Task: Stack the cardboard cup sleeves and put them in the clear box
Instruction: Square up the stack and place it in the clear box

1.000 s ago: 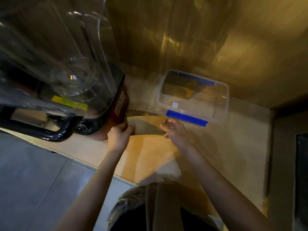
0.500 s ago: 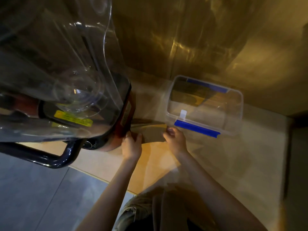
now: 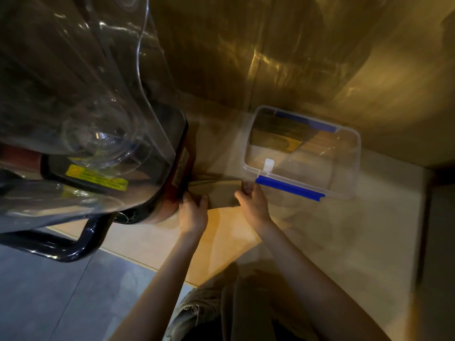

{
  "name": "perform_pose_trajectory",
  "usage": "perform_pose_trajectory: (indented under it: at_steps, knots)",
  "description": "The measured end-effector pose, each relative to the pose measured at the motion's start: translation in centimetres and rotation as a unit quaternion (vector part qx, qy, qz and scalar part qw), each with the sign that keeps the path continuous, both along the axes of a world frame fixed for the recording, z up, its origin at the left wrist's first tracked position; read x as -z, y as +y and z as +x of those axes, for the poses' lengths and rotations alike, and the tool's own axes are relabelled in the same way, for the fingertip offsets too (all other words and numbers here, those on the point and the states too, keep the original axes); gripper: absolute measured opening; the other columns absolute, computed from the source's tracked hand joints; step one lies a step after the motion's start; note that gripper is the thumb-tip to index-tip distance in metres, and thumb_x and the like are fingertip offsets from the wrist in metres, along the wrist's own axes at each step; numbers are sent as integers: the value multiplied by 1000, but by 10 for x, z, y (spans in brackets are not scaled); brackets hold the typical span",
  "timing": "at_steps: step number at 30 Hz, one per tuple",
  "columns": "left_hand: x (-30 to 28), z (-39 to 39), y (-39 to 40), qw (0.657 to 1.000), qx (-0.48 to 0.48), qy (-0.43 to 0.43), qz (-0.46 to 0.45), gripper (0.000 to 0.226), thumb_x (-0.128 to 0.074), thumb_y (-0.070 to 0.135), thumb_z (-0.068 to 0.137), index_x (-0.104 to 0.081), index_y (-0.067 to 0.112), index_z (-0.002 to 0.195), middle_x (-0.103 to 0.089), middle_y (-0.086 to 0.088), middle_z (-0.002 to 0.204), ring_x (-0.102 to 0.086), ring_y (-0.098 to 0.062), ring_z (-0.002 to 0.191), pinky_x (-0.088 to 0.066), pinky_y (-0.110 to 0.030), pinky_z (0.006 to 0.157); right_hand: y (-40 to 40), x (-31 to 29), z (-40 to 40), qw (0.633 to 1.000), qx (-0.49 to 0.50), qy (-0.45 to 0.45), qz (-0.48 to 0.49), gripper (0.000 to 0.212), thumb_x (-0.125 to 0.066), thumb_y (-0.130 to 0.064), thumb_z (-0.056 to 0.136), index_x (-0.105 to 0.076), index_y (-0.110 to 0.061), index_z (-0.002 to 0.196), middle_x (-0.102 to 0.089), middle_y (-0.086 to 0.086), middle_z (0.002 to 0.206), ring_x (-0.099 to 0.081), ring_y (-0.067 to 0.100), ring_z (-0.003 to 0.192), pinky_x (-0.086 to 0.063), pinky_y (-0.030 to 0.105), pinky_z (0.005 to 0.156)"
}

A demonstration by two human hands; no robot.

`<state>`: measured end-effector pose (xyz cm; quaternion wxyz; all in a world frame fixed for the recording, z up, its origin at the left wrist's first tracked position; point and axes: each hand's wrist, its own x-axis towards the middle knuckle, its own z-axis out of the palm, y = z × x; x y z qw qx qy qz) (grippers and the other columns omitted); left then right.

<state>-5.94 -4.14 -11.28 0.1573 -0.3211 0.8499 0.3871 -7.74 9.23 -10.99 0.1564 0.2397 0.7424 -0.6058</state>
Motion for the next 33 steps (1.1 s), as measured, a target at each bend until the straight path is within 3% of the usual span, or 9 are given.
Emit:
perform_pose_trajectory:
  at_steps: [7,10,13,17,21,24,27,31,33]
  knots:
    - [0,3,8,1000,4,3,2,56,-55,28,86,-37,-3,129,-48,-29,128,-45,-43,117,-39,-47,97,-2,-4,-8,995,36,-60,-64,13,-54,-2,81,-59,-14,85,-58,-4,74,-54,6,72,-41,3,51]
    - [1,1,5,999,-19,-10,34,58,-62,29,81,-41,0,127,-49,-27,125,-46,-42,114,-42,-47,96,5,-6,-9,990,34,-106,-82,15,-56,-4,82,-61,-18,79,-61,0,79,-58,14,80,-48,24,75]
    - [0,3,-1,992,-66,-17,109,56,-70,23,74,-46,1,118,-53,-22,119,-51,-37,109,-47,-47,93,14,-9,-8,982,20,-153,-111,19,-57,-4,84,-63,-9,101,-64,6,95,-61,19,90,-51,33,82]
    - [-10,13,-3,964,-110,8,244,35,-71,2,70,-48,15,94,-57,-7,89,-57,-20,79,-51,-16,56,33,-14,7,975,-33,-170,-136,25,-60,-3,83,-62,-12,107,-63,-4,87,-56,5,78,-47,19,68]
    - [-19,29,2,952,-22,-11,306,48,-68,-3,70,-51,2,115,-55,-9,100,-53,-20,90,-49,-14,62,56,-13,34,978,-68,-157,-117,25,-66,-7,79,-61,-20,100,-63,-2,97,-58,14,95,-46,28,82]
    - [-21,42,7,955,66,-23,289,44,-72,3,69,-53,10,108,-53,-11,104,-51,-24,98,-50,-31,78,73,-12,59,983,-43,-126,-125,43,-67,1,76,-54,-12,115,-61,9,114,-56,26,112,-43,40,101]
    - [-20,56,16,957,168,-10,238,47,-75,9,67,-54,13,109,-54,-9,110,-51,-24,103,-49,-39,88,91,-15,87,988,-60,-67,-127,49,-65,11,73,-47,-9,114,-57,15,116,-58,20,103,-51,24,85]
    - [-17,71,34,947,261,63,175,55,-77,13,65,-53,13,115,-57,4,103,-53,-13,98,-43,-13,73,107,-15,123,994,-47,5,-97,56,-64,16,72,-45,-3,122,-58,6,106,-57,11,93,-49,11,69]
    - [-16,78,43,940,287,110,149,55,-76,15,66,-54,15,116,-59,6,104,-53,-9,98,-40,-14,73,110,-15,138,998,-20,32,-59,53,-66,13,72,-50,-14,116,-61,-1,103,-59,7,92,-49,11,71]
